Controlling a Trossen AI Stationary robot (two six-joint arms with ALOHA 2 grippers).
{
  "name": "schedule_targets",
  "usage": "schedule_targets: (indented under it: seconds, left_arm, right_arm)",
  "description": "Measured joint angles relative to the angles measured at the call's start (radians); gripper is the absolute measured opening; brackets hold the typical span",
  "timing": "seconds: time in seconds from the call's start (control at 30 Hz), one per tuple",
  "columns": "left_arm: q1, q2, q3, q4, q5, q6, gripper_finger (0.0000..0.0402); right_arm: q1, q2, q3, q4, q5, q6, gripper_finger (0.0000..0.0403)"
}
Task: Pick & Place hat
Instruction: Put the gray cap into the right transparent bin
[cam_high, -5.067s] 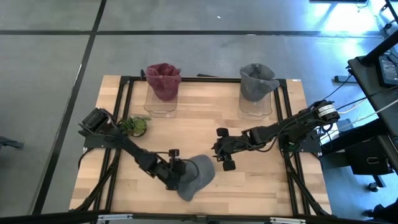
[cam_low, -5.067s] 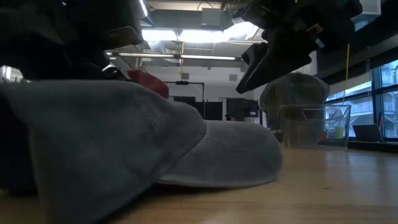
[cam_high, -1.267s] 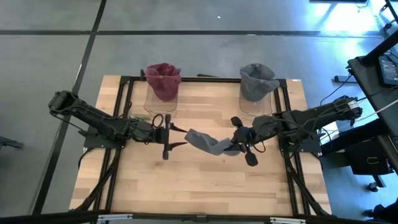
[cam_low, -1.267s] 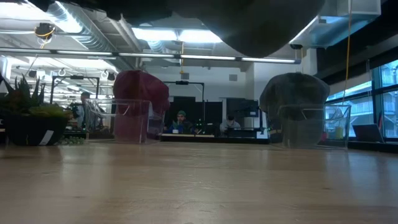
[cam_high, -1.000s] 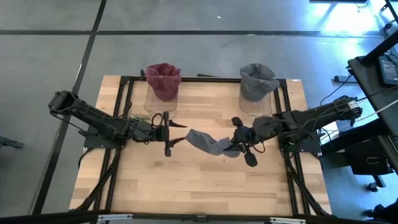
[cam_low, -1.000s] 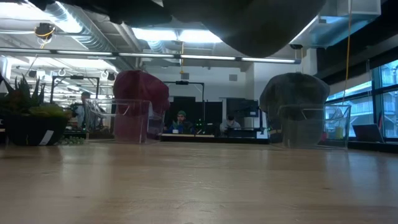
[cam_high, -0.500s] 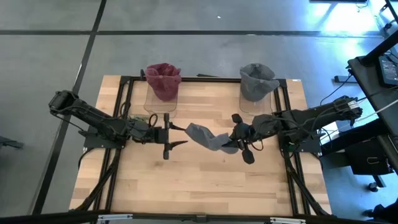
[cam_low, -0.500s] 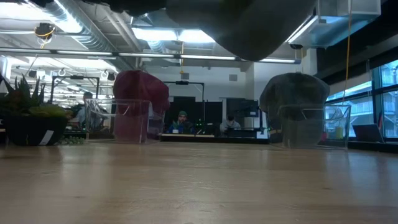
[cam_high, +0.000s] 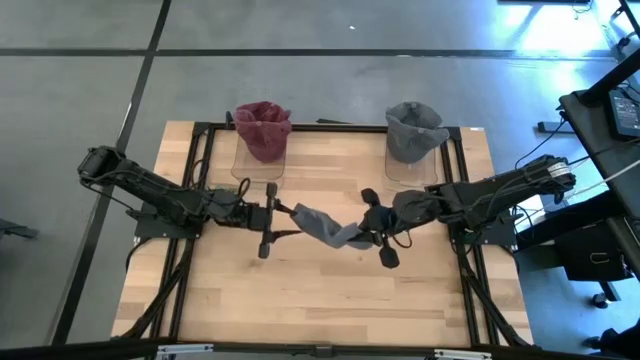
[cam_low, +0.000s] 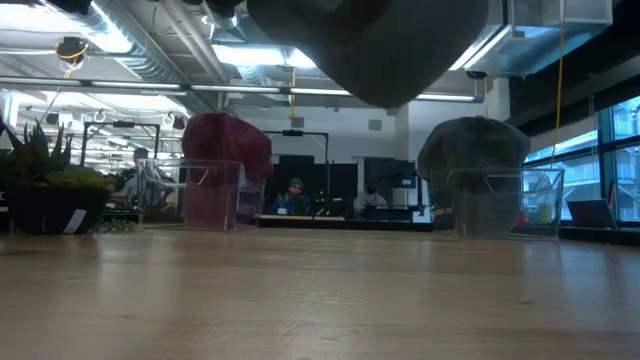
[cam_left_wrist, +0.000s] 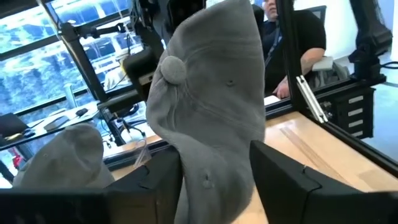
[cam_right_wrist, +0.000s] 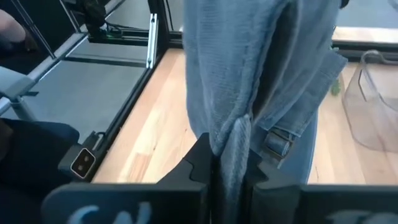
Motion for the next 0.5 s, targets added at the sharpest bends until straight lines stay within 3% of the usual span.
schedule_targets:
  seconds: [0.13,0.33,0.5]
  left_arm:
    - [0.000,0.000,0.000,0.000,-0.028,-0.025,0.0130]
    - [0.000,0.000,0.000,-0.001,-0.047,0.007,0.0018]
    - [0.005,0.001,0.025,-0.001,-0.049,0.027,0.0005]
  right_arm:
    - [0.000,0.001,0.000,0.014,0.000,-0.007,0.0023]
    - [0.000,-0.002,0.000,-0.010,0.001,-0.007,0.0023]
    - [0.000,-0.011,0.000,-0.034,0.000,-0.068,0.0037]
